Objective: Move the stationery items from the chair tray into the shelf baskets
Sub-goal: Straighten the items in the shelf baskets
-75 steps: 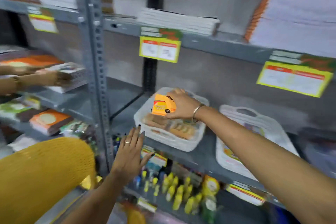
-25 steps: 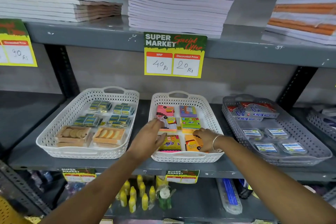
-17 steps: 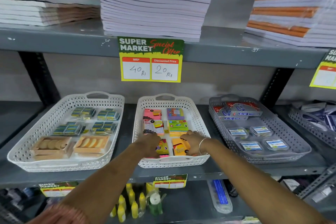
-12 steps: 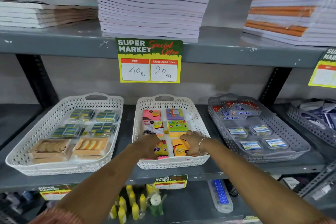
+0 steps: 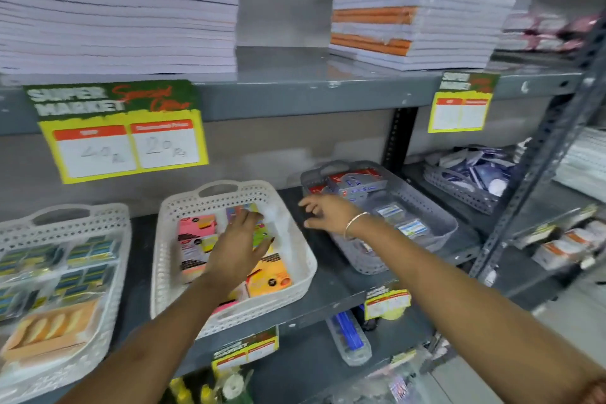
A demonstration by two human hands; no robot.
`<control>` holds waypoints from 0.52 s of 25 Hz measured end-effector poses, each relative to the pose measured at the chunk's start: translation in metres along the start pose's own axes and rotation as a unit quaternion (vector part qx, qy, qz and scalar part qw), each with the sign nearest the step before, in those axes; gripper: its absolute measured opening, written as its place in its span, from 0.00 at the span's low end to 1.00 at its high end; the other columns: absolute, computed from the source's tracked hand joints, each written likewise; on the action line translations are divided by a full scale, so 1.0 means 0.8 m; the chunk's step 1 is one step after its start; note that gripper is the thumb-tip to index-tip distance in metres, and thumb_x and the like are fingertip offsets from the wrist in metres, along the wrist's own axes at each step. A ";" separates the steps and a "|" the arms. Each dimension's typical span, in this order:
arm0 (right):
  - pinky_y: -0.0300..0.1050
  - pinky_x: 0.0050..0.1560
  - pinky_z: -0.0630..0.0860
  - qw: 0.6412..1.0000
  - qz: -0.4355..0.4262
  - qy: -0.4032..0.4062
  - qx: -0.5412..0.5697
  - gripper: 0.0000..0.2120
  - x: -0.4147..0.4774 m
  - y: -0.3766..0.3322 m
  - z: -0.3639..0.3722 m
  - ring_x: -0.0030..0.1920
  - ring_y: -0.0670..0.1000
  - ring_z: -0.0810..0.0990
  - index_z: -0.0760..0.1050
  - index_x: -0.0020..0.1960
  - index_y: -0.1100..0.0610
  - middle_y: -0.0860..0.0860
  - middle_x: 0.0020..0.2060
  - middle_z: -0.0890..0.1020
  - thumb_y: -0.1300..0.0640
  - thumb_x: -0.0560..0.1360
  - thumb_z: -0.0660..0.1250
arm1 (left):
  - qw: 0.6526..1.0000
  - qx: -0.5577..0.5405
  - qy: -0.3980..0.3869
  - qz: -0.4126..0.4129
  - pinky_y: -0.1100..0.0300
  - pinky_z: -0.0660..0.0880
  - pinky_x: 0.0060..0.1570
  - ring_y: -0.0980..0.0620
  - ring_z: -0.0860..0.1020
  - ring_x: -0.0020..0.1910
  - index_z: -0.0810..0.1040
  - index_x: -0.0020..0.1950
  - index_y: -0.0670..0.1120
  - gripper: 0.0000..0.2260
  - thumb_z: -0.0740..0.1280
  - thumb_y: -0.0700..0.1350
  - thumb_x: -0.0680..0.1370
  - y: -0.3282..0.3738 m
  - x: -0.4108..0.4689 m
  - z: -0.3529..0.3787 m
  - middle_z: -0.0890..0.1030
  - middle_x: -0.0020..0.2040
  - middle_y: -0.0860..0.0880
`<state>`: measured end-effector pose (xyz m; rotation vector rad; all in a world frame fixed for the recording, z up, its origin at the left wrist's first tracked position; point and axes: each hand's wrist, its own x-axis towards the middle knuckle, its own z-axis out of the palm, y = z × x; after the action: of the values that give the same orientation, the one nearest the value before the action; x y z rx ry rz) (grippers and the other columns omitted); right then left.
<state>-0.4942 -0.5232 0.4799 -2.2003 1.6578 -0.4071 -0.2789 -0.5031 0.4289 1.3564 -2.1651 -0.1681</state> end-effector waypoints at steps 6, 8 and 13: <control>0.45 0.60 0.72 0.986 0.107 -0.033 -0.124 0.17 -0.040 0.226 -0.100 0.55 0.54 0.78 0.75 0.59 0.62 0.61 0.58 0.79 0.66 0.71 0.68 | 0.992 0.005 -0.103 0.070 0.54 0.71 0.55 0.44 0.74 0.57 0.74 0.61 0.42 0.17 0.68 0.48 0.76 0.157 0.100 0.109 0.76 0.59 0.43; 0.44 0.60 0.72 0.980 0.119 -0.092 -0.132 0.21 -0.052 0.273 -0.099 0.60 0.56 0.77 0.73 0.61 0.62 0.59 0.60 0.78 0.65 0.70 0.71 | 0.979 0.064 -0.190 0.037 0.54 0.72 0.55 0.44 0.73 0.59 0.72 0.64 0.41 0.22 0.68 0.52 0.76 0.185 0.119 0.148 0.73 0.63 0.43; 0.48 0.65 0.72 0.968 0.041 -0.174 -0.177 0.30 -0.040 0.305 -0.080 0.64 0.57 0.73 0.68 0.67 0.56 0.56 0.66 0.74 0.57 0.68 0.74 | 0.940 0.151 -0.302 -0.056 0.57 0.72 0.54 0.44 0.75 0.57 0.73 0.63 0.41 0.22 0.68 0.53 0.75 0.203 0.129 0.203 0.76 0.60 0.42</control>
<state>-0.7409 -0.5606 0.4285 -2.2657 1.7126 0.3080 -0.5251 -0.5448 0.3998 1.7810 -2.6997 -0.3450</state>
